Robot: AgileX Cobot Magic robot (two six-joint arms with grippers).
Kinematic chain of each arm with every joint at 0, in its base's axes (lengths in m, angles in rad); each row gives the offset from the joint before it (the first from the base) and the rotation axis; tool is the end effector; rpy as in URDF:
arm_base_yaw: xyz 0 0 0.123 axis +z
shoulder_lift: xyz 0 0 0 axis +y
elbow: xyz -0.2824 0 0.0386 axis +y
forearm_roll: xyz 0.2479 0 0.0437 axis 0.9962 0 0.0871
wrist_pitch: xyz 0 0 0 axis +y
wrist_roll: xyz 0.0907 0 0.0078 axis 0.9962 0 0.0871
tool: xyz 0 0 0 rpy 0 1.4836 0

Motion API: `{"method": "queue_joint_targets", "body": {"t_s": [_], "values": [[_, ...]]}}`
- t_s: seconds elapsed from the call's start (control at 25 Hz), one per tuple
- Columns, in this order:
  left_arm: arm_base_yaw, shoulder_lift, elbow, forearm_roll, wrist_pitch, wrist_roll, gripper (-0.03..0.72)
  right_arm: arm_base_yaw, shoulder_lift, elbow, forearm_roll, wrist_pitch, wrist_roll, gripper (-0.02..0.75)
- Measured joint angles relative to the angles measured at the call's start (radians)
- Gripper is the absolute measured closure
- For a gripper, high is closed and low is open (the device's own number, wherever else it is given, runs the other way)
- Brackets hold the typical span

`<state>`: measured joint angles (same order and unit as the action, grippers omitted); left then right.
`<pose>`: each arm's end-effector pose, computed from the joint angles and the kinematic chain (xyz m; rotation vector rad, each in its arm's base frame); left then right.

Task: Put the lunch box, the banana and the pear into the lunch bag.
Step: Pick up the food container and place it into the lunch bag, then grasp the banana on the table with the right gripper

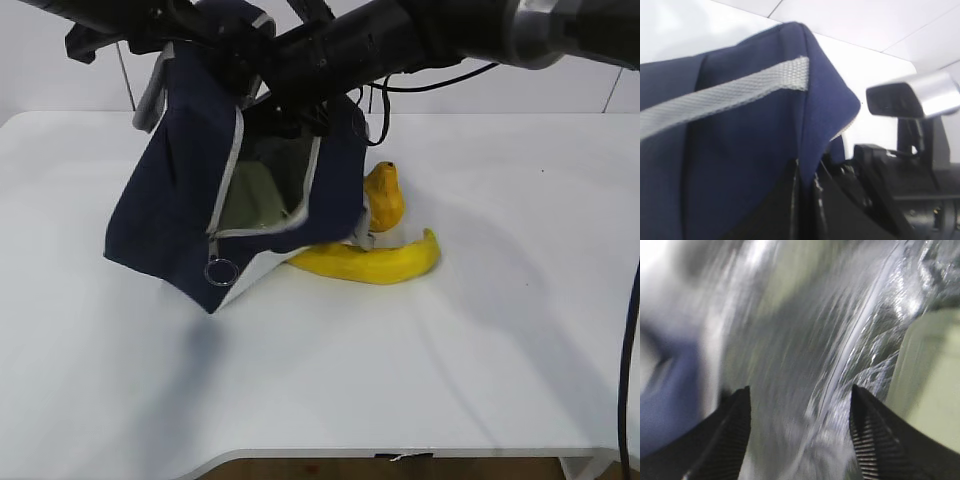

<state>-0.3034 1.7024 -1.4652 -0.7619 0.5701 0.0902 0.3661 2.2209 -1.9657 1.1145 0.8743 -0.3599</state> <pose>0.3687 -0.1510 0.3354 -0.0857 2.2530 -0.9100 0.4490 0.2393 0.2640 -0.2317 2.3355 1.3299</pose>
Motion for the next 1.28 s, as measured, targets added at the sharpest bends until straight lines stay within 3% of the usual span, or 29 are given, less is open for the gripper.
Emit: {"method": "queue_joint_targets", "body": {"t_s": [0.24, 0.56, 0.92, 1.16, 1.28], "values": [[0.055, 0.0, 0.0, 0.01, 0.015, 0.0, 0.694, 0.0, 0.0, 0.0, 0.007, 0.066, -0.048, 0.244], [0.113, 0.0, 0.0, 0.125, 0.066, 0.0, 0.694, -0.026, 0.0, -0.1, -0.027, 0.221, -0.07, 0.244], [0.114, 0.0, 0.0, 0.241, 0.084, 0.0, 0.694, -0.061, -0.006, -0.387, -0.466, 0.359, -0.002, 0.244], [0.114, 0.0, 0.0, 0.298, 0.084, 0.0, 0.694, -0.065, -0.06, -0.408, -0.753, 0.374, 0.109, 0.244], [0.114, 0.0, 0.0, 0.338, 0.086, 0.0, 0.694, -0.065, -0.086, -0.408, -0.827, 0.378, 0.151, 0.244]]}}
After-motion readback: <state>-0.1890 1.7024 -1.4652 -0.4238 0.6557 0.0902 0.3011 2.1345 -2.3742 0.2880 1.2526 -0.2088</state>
